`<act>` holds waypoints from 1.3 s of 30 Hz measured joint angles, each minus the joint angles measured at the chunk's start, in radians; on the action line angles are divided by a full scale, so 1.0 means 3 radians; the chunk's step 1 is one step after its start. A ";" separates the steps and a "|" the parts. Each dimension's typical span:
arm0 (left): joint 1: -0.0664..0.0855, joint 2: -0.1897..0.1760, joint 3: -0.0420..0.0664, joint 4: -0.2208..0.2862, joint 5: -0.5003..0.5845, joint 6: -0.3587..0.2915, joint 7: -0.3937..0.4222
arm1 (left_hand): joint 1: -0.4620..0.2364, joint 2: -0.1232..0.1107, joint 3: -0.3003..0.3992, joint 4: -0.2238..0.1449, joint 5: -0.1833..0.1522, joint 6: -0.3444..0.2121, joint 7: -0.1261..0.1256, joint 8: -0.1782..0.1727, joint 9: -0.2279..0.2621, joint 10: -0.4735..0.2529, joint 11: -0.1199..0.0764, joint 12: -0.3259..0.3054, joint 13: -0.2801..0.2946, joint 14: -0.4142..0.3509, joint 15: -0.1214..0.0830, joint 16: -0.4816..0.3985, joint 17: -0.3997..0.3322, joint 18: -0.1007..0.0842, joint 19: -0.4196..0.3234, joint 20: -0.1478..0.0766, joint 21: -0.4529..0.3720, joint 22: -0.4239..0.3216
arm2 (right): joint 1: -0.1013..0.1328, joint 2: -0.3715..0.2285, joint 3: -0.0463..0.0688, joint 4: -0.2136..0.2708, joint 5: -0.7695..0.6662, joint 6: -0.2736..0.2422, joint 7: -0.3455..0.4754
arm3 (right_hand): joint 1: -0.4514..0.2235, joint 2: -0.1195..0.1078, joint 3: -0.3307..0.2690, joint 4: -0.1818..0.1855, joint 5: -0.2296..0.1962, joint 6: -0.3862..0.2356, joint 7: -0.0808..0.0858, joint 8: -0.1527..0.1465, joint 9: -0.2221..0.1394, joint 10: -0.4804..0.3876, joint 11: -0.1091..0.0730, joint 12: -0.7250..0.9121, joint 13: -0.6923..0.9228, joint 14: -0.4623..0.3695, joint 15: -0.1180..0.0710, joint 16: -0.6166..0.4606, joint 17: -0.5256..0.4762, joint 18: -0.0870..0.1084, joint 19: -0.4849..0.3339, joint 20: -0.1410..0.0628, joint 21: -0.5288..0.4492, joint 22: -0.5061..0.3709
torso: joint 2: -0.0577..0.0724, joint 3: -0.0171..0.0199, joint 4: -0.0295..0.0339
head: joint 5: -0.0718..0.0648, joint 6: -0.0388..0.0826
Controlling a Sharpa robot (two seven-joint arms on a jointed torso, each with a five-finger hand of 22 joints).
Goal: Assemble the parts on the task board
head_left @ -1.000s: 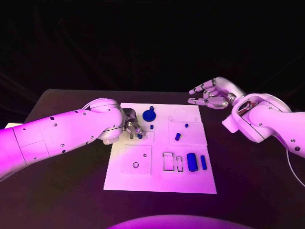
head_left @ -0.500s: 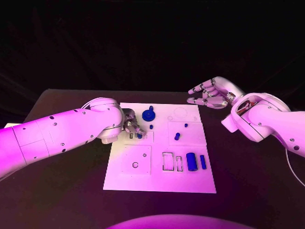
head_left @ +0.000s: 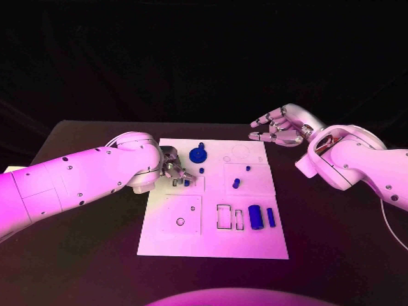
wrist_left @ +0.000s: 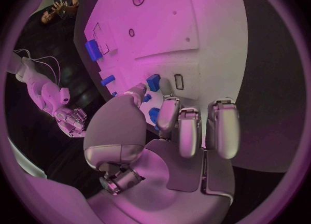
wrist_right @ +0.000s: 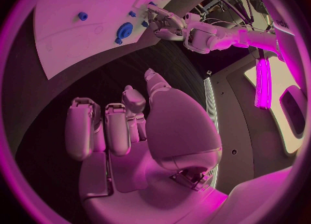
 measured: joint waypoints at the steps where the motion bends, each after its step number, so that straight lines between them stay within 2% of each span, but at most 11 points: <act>1: -0.0002 -0.0009 0.0005 0.0006 0.0000 -0.0003 -0.0002 | 0.0000 0.0000 -0.0028 0.0001 0.0000 0.0000 0.0000 -0.0001 0.0002 0.0000 0.0000 0.0000 0.0002 0.0000 0.0000 0.0000 0.0000 0.0000 0.0000 0.0000 0.0000 0.0000 | 0.0000 0.0001 0.0000 -0.0001 0.0000 0.0002 0.0000 | 0.0000 0.0000 0.0000 0.0000 0.0000 0.0000 0.0000 0.0000 0.0000 -0.0006 -0.0005 0.0000 0.0000 0.0000 0.0000 0.0000 0.0000 0.0000 0.0000 0.0000 0.0000 -0.0001 | 0.0000 0.0000 0.0000 | -0.0001 0.0001; 7: -0.0001 -0.0073 0.0072 0.0088 0.0003 -0.0024 -0.0010 | 0.0013 0.0013 -0.0099 0.0009 0.0000 0.0000 0.0000 -0.0001 0.0007 0.0000 0.0000 0.0000 0.0003 0.0000 0.0000 0.0000 0.0000 0.0000 0.0000 0.0000 0.0000 0.0000 | -0.0007 0.0003 -0.0002 -0.0017 0.0001 0.0016 0.0000 | 0.0000 0.0000 0.0000 0.0000 0.0000 0.0000 0.0000 0.0000 0.0000 -0.0012 -0.0012 0.0000 0.0000 0.0000 0.0000 0.0000 0.0000 0.0000 0.0000 0.0000 0.0000 -0.0006 | 0.0000 0.0000 -0.0002 | -0.0001 0.0003; 11: 0.0039 -0.0123 0.0153 0.0139 0.0022 -0.0037 -0.0010 | 0.0021 0.0048 -0.0180 0.0005 0.0000 0.0000 0.0000 -0.0006 0.0007 0.0000 0.0000 -0.0001 -0.0025 0.0000 0.0000 0.0000 0.0000 0.0000 0.0000 0.0000 -0.0014 0.0000 | -0.0012 0.0006 -0.0003 -0.0025 0.0002 0.0022 0.0001 | 0.0000 0.0000 -0.0009 0.0009 0.0000 0.0000 0.0000 0.0000 0.0000 -0.0012 -0.0012 0.0000 -0.0006 0.0000 0.0000 0.0000 0.0000 0.0000 0.0000 0.0000 0.0000 -0.0011 | 0.0000 0.0002 -0.0002 | 0.0000 0.0009; 14: 0.0124 -0.0154 0.0198 0.0128 0.0058 -0.0034 -0.0009 | 0.0130 0.0091 -0.0270 -0.0013 0.0000 -0.0087 0.0026 -0.0075 -0.0002 -0.0054 0.0042 -0.0095 -0.0115 0.0000 0.0000 0.0000 0.0000 0.0000 0.0000 0.0000 -0.0089 0.0000 | -0.0015 0.0010 -0.0004 -0.0032 0.0003 0.0024 0.0002 | 0.0000 0.0000 -0.0009 0.0009 0.0000 0.0000 0.0000 0.0000 0.0000 -0.0012 -0.0011 0.0000 -0.0006 0.0000 0.0000 0.0000 0.0000 0.0000 0.0000 0.0000 0.0000 -0.0011 | 0.0000 0.0004 0.0000 | 0.0001 0.0018; 16: 0.0188 -0.0164 0.0215 0.0084 0.0103 -0.0017 -0.0006 | 0.0281 0.0101 -0.0313 -0.0046 0.0000 -0.0230 0.0092 -0.0198 -0.0075 -0.0244 0.0090 -0.0334 -0.0362 0.0001 0.0025 0.0000 0.0000 0.0000 0.0003 0.0003 -0.0144 -0.0001 | -0.0016 0.0013 -0.0005 -0.0037 0.0004 0.0025 0.0002 | 0.0000 0.0000 -0.0009 0.0009 0.0000 0.0000 0.0000 0.0000 0.0000 -0.0012 -0.0011 0.0000 -0.0006 0.0000 0.0000 0.0000 0.0000 0.0000 0.0000 0.0000 0.0000 -0.0011 | 0.0000 0.0004 -0.0001 | 0.0003 0.0025; 18: 0.0268 -0.0166 0.0226 -0.0001 0.0177 0.0022 -0.0002 | 0.0370 0.0114 -0.0373 -0.0040 0.0000 -0.0300 0.0143 -0.0301 -0.0161 -0.0335 0.0143 -0.0444 -0.0475 0.0002 0.0073 0.0000 0.0000 0.0000 0.0005 0.0047 -0.0155 -0.0001 | -0.0017 0.0014 -0.0006 -0.0044 0.0005 0.0026 0.0003 | 0.0000 0.0000 -0.0009 0.0009 0.0000 0.0000 0.0000 0.0000 0.0000 -0.0011 -0.0011 0.0000 -0.0006 0.0000 0.0000 0.0000 0.0000 0.0000 0.0000 0.0000 0.0000 -0.0011 | 0.0001 0.0004 -0.0001 | 0.0005 0.0028; 21: 0.0369 -0.0134 0.0236 -0.0184 0.0282 0.0104 0.0001 | 0.0412 0.0122 -0.0444 -0.0023 0.0000 -0.0317 0.0160 -0.0369 -0.0241 -0.0365 0.0172 -0.0472 -0.0519 0.0007 0.0079 0.0000 -0.0001 0.0000 0.0000 0.0061 -0.0155 -0.0001 | -0.0018 0.0017 -0.0006 -0.0052 0.0007 0.0027 0.0003 | 0.0000 0.0000 -0.0009 0.0009 0.0000 0.0000 0.0000 0.0000 -0.0002 -0.0011 -0.0011 0.0000 -0.0006 0.0000 0.0000 0.0000 0.0000 0.0000 0.0000 0.0000 0.0000 -0.0011 | 0.0003 0.0004 -0.0001 | 0.0011 0.0034; 25: 0.0421 -0.0027 0.0235 -0.0412 0.0334 0.0214 0.0006 | 0.0459 0.0142 -0.0495 -0.0009 0.0000 -0.0304 0.0173 -0.0400 -0.0300 -0.0365 0.0172 -0.0472 -0.0528 -0.0005 0.0091 0.0000 -0.0001 0.0000 0.0000 0.0085 -0.0155 -0.0001 | -0.0018 0.0022 -0.0007 -0.0057 0.0010 0.0027 0.0003 | 0.0000 0.0000 -0.0009 0.0009 0.0000 0.0000 0.0000 0.0000 -0.0002 -0.0011 -0.0011 0.0000 -0.0006 0.0000 0.0000 0.0000 0.0000 0.0000 0.0000 0.0000 0.0000 -0.0011 | 0.0004 0.0002 0.0000 | 0.0014 0.0042; 29: 0.0450 0.0134 0.0204 -0.0681 0.0308 0.0336 0.0013 | 0.0482 0.0166 -0.0518 0.0013 0.0000 -0.0297 0.0180 -0.0413 -0.0333 -0.0365 0.0172 -0.0472 -0.0527 0.0006 0.0102 0.0000 -0.0001 0.0000 0.0000 0.0085 -0.0155 -0.0001 | -0.0019 0.0031 -0.0008 -0.0058 0.0012 0.0027 0.0003 | 0.0000 0.0000 -0.0009 0.0009 0.0000 0.0000 0.0000 0.0000 -0.0002 -0.0011 -0.0011 0.0000 -0.0006 0.0000 0.0000 0.0000 0.0000 0.0000 0.0000 0.0000 0.0000 -0.0011 | 0.0007 0.0000 0.0004 | 0.0023 0.0046; 35: 0.0455 0.0322 0.0139 -0.0983 0.0221 0.0481 0.0018 | 0.0495 0.0180 -0.0545 0.0012 0.0000 -0.0285 0.0191 -0.0413 -0.0354 -0.0365 0.0172 -0.0470 -0.0507 0.0006 0.0102 0.0000 -0.0001 0.0000 0.0000 0.0085 -0.0155 -0.0001 | -0.0019 0.0048 -0.0008 -0.0060 0.0013 0.0029 0.0003 | 0.0000 0.0000 -0.0009 0.0009 0.0000 0.0000 0.0000 0.0000 -0.0002 -0.0011 -0.0011 0.0000 -0.0006 0.0000 0.0000 0.0000 0.0000 0.0000 0.0000 0.0000 0.0000 -0.0011 | 0.0012 -0.0005 0.0003 | 0.0048 0.0050; 39: 0.0448 0.0396 0.0114 -0.1106 0.0182 0.0545 0.0020 | 0.0487 0.0215 -0.0584 0.0014 0.0000 -0.0243 0.0172 -0.0413 -0.0372 -0.0365 0.0172 -0.0439 -0.0485 0.0006 0.0102 0.0000 -0.0001 0.0000 0.0000 0.0085 -0.0155 -0.0001 | -0.0019 0.0054 -0.0008 -0.0063 0.0014 0.0031 0.0003 | 0.0000 0.0000 -0.0009 0.0009 0.0000 0.0000 0.0000 0.0000 -0.0002 -0.0011 -0.0011 0.0000 -0.0006 0.0000 0.0000 0.0000 0.0001 0.0000 0.0000 0.0000 0.0000 -0.0011 | 0.0016 -0.0010 0.0000 | 0.0055 0.0049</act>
